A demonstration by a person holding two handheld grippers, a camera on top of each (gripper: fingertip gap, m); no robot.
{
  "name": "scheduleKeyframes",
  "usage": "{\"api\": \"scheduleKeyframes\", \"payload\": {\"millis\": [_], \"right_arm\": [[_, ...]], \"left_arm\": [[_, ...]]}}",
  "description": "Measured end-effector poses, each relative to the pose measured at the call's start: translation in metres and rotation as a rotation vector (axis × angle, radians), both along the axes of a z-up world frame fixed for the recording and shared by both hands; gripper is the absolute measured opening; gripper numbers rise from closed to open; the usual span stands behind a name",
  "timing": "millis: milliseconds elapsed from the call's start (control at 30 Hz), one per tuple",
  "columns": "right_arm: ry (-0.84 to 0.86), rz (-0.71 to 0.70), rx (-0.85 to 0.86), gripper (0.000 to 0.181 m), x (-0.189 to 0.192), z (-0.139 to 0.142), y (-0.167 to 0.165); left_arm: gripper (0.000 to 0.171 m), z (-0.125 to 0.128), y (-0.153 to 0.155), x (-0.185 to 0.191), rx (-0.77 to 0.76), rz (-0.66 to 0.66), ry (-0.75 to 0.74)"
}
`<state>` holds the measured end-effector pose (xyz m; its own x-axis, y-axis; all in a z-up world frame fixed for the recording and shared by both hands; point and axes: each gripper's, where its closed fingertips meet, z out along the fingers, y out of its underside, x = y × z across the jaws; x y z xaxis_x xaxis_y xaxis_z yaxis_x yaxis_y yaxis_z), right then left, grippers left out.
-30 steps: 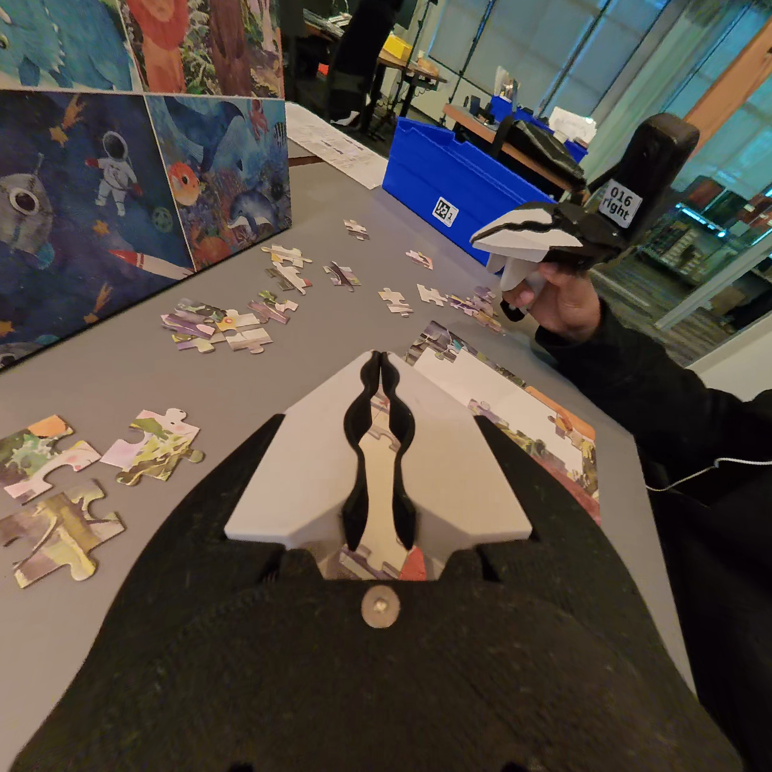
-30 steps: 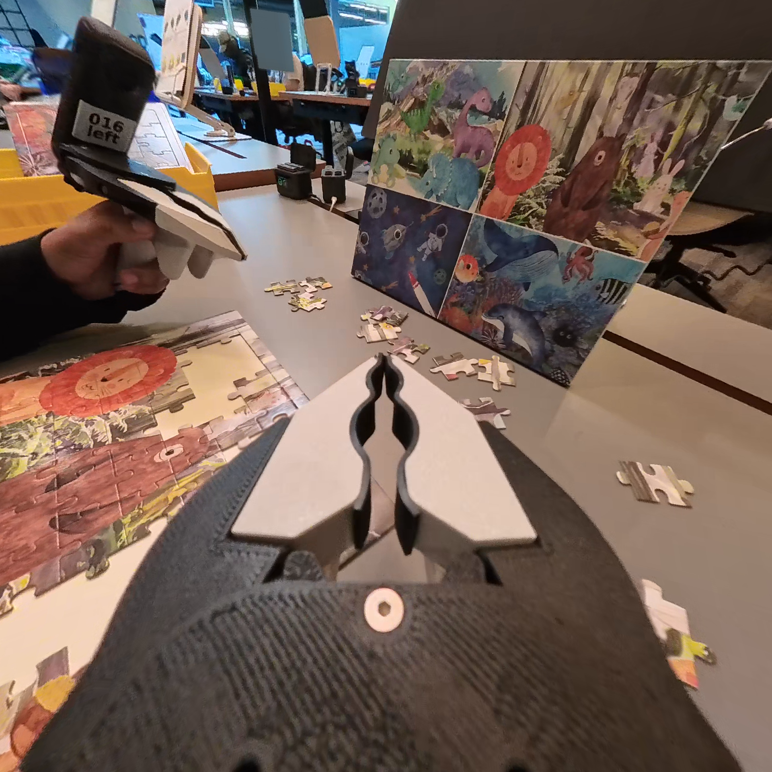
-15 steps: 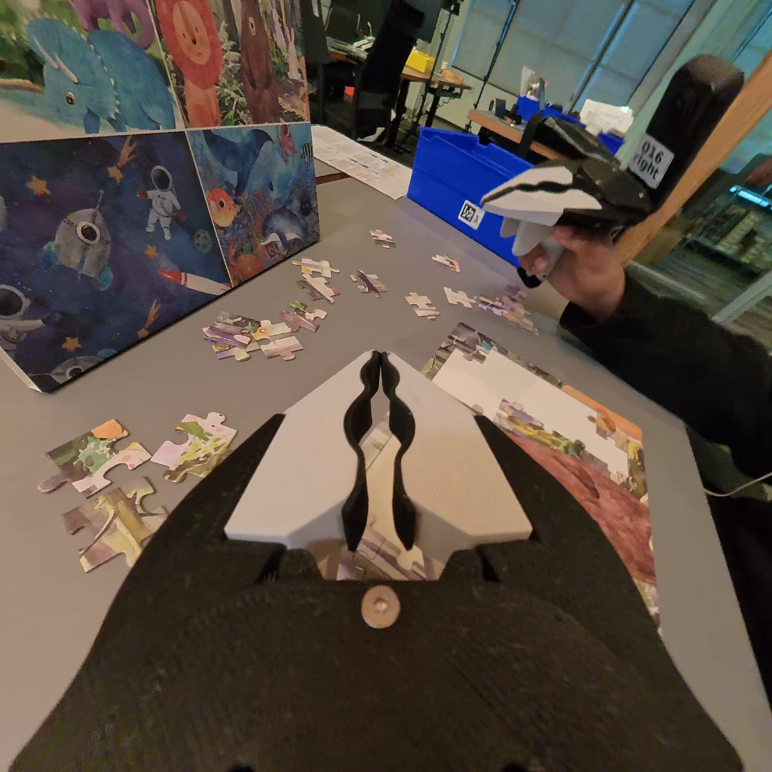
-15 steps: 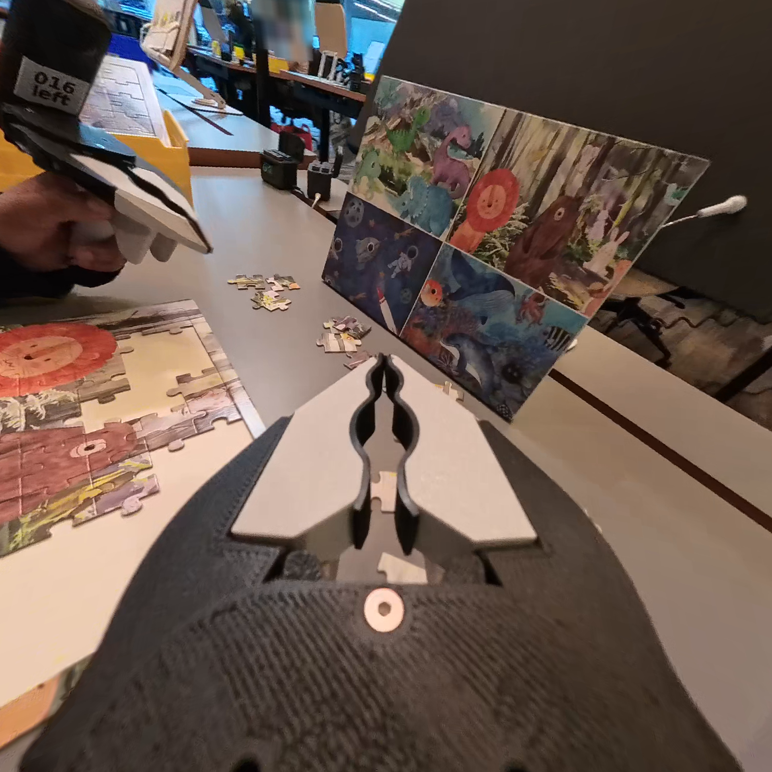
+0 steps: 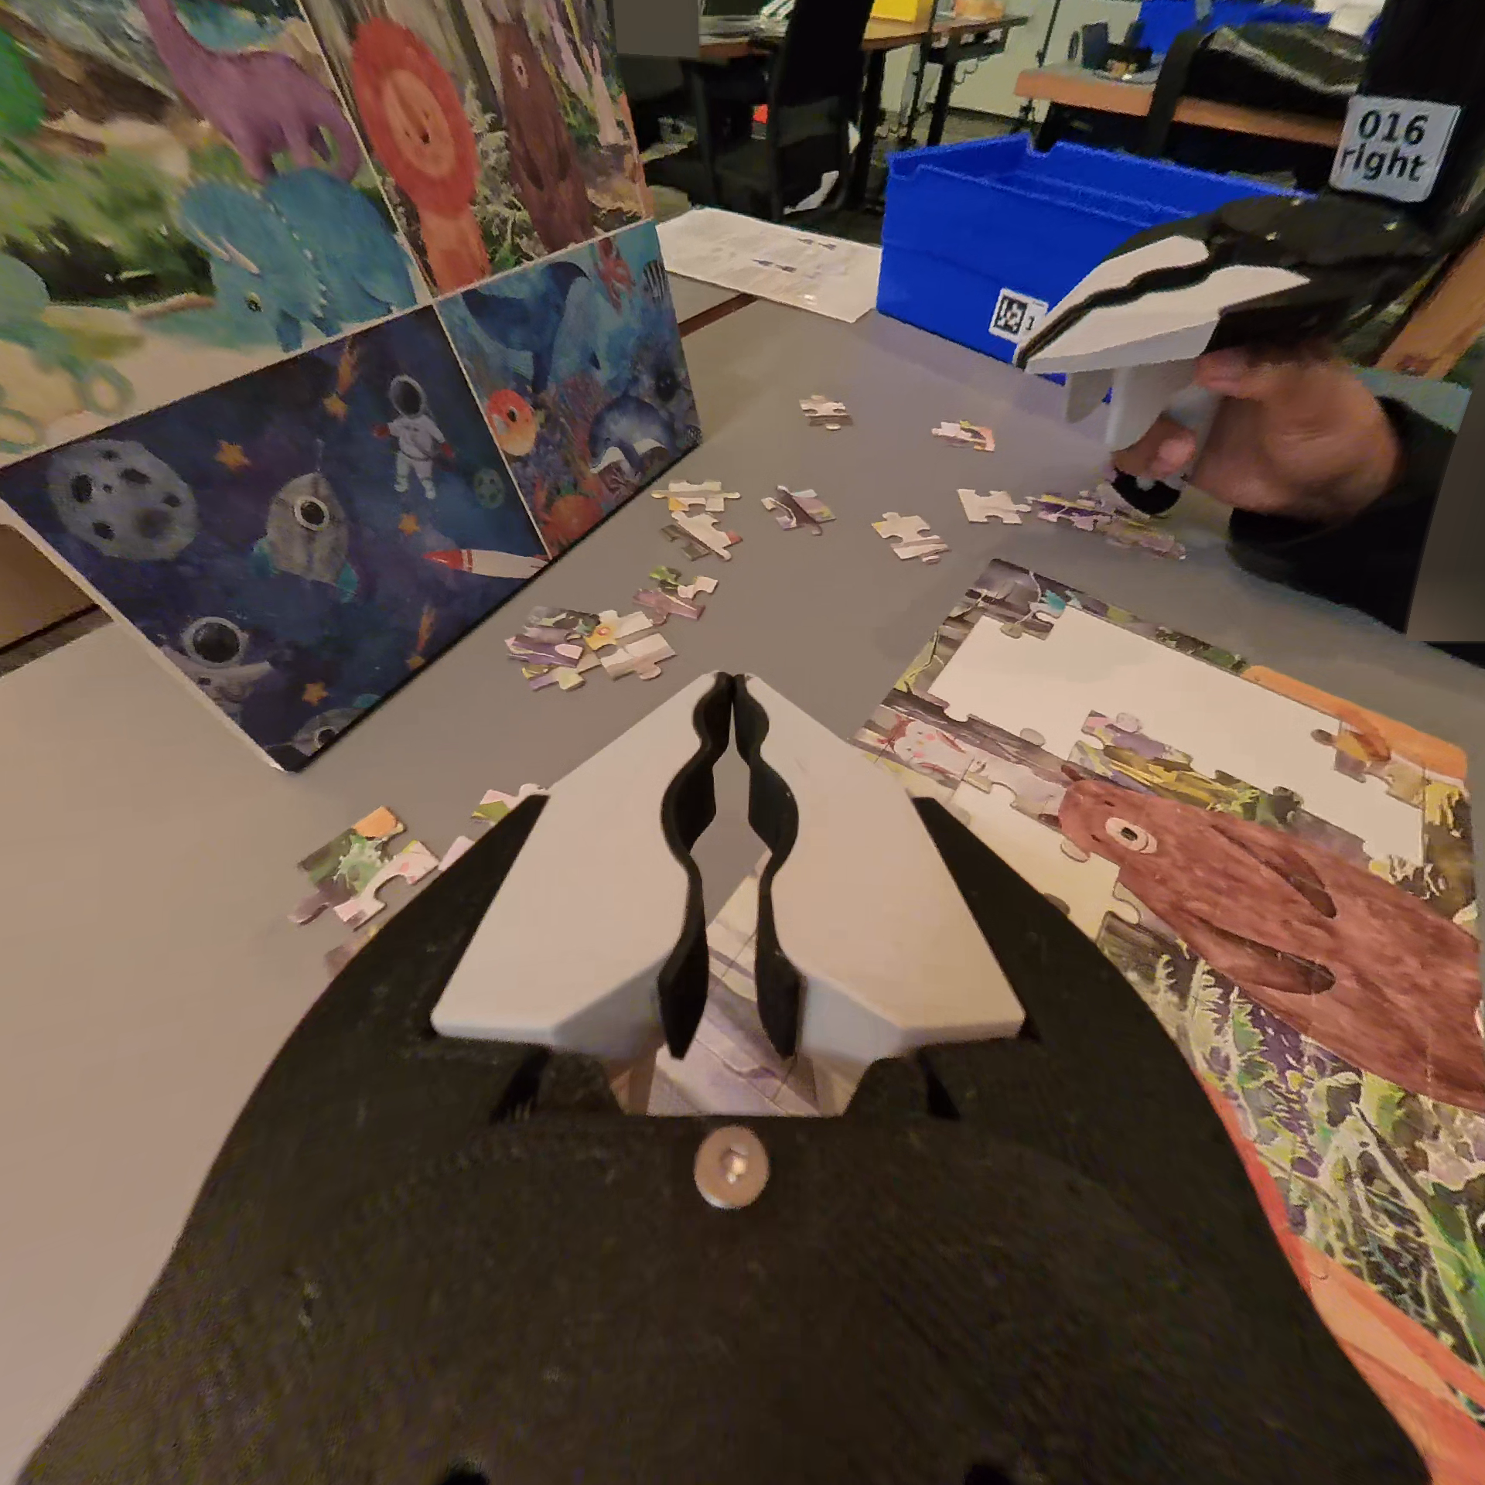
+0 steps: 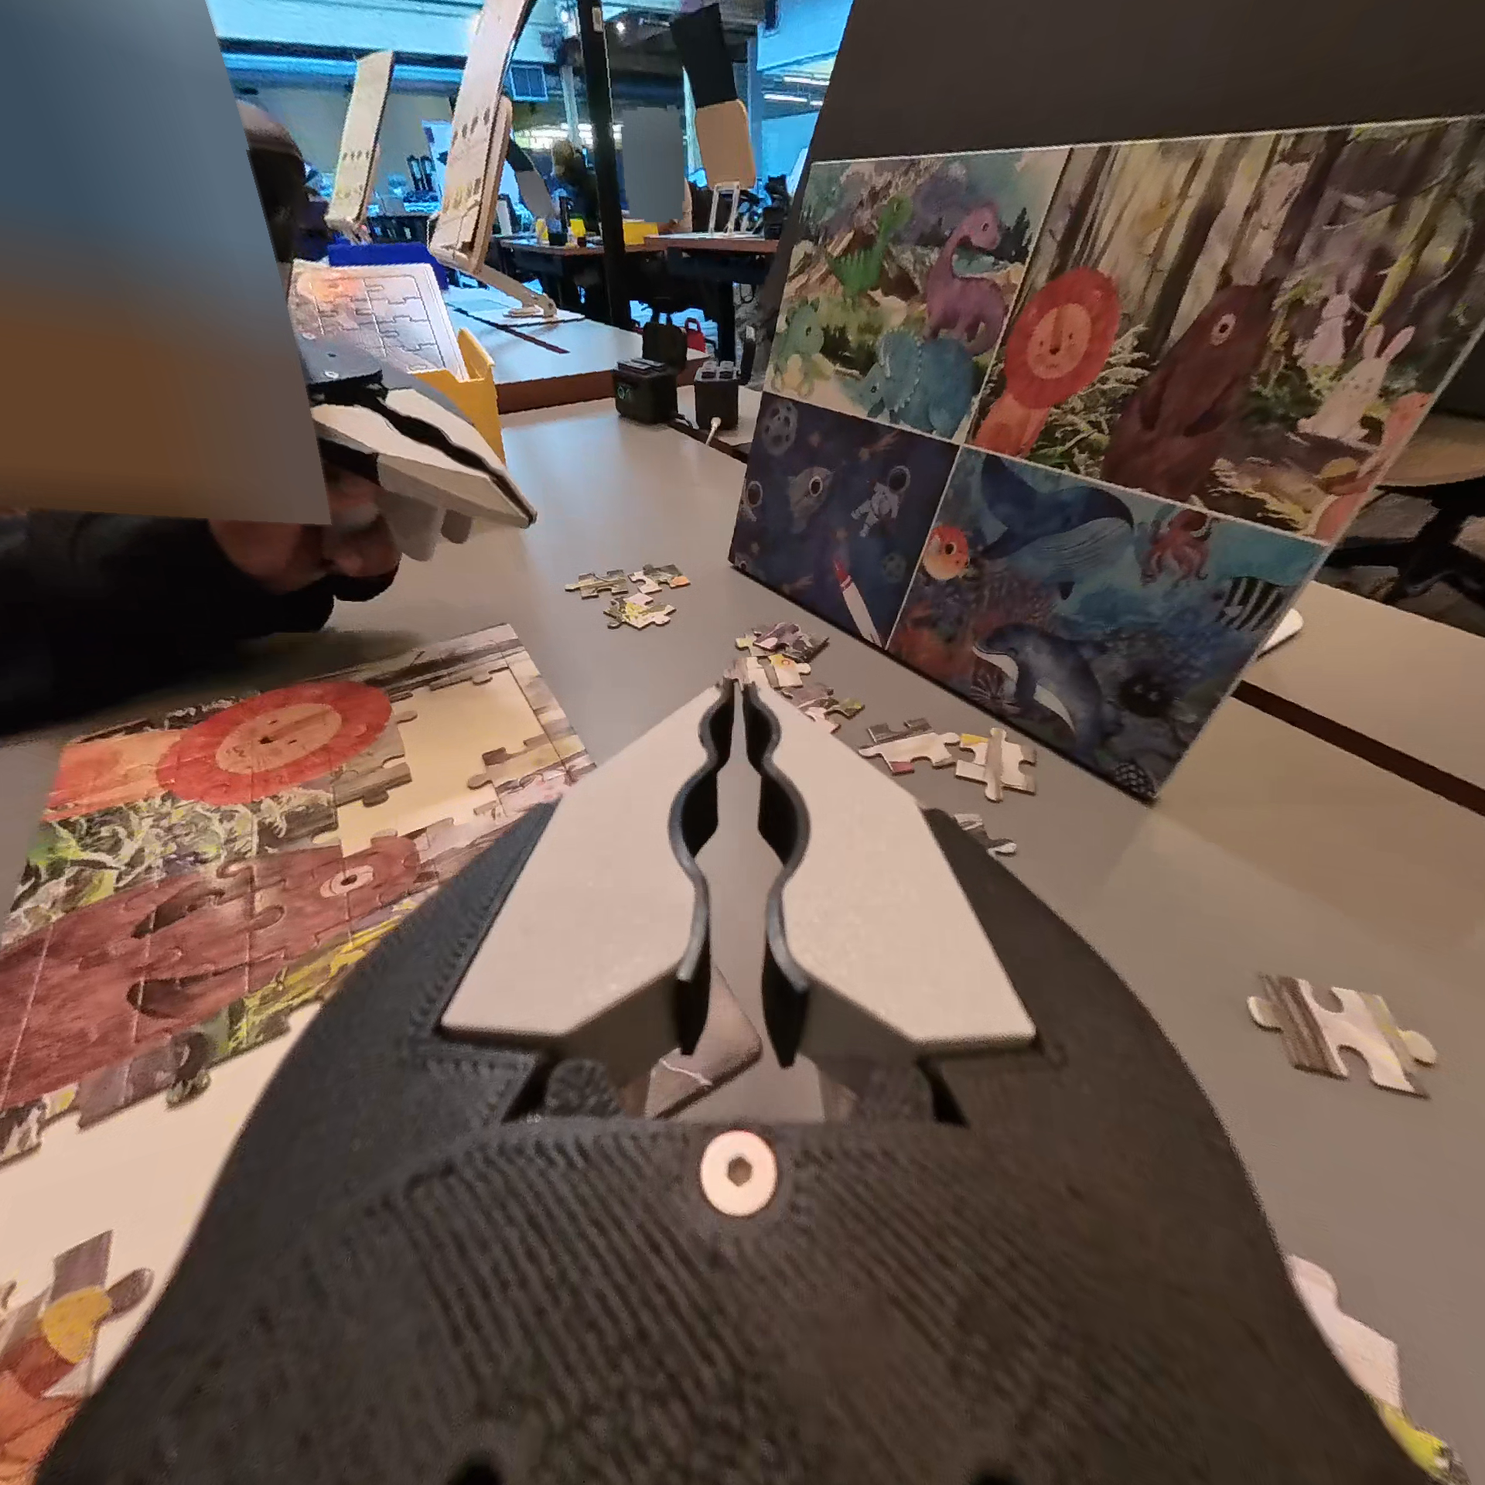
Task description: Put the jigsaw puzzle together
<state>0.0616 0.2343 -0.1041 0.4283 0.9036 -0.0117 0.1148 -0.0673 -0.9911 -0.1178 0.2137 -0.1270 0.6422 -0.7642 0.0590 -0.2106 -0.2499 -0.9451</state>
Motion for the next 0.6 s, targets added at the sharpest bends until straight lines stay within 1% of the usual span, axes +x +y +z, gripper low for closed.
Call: {"api": "scheduleKeyframes", "payload": {"millis": [100, 167, 267, 433, 600], "right_arm": [[0.013, -0.005, -0.020, 0.000, 0.003, 0.000, 0.002], [0.017, -0.013, -0.030, 0.001, 0.005, -0.001, 0.005], [0.024, -0.037, -0.028, 0.001, 0.010, 0.001, 0.009], [0.048, -0.069, -0.027, 0.000, 0.018, 0.007, 0.013], [0.066, -0.059, -0.053, 0.001, 0.016, 0.006, 0.013]], "left_arm": [[0.000, -0.006, -0.002, 0.004, -0.019, -0.021, 0.013], [0.000, -0.013, -0.002, 0.004, -0.036, -0.028, 0.049], [0.000, -0.017, -0.003, 0.004, -0.037, -0.029, 0.078], [0.000, -0.017, -0.005, 0.007, -0.039, -0.041, 0.077], [0.000, -0.024, -0.006, 0.010, -0.067, -0.056, 0.076]]}}
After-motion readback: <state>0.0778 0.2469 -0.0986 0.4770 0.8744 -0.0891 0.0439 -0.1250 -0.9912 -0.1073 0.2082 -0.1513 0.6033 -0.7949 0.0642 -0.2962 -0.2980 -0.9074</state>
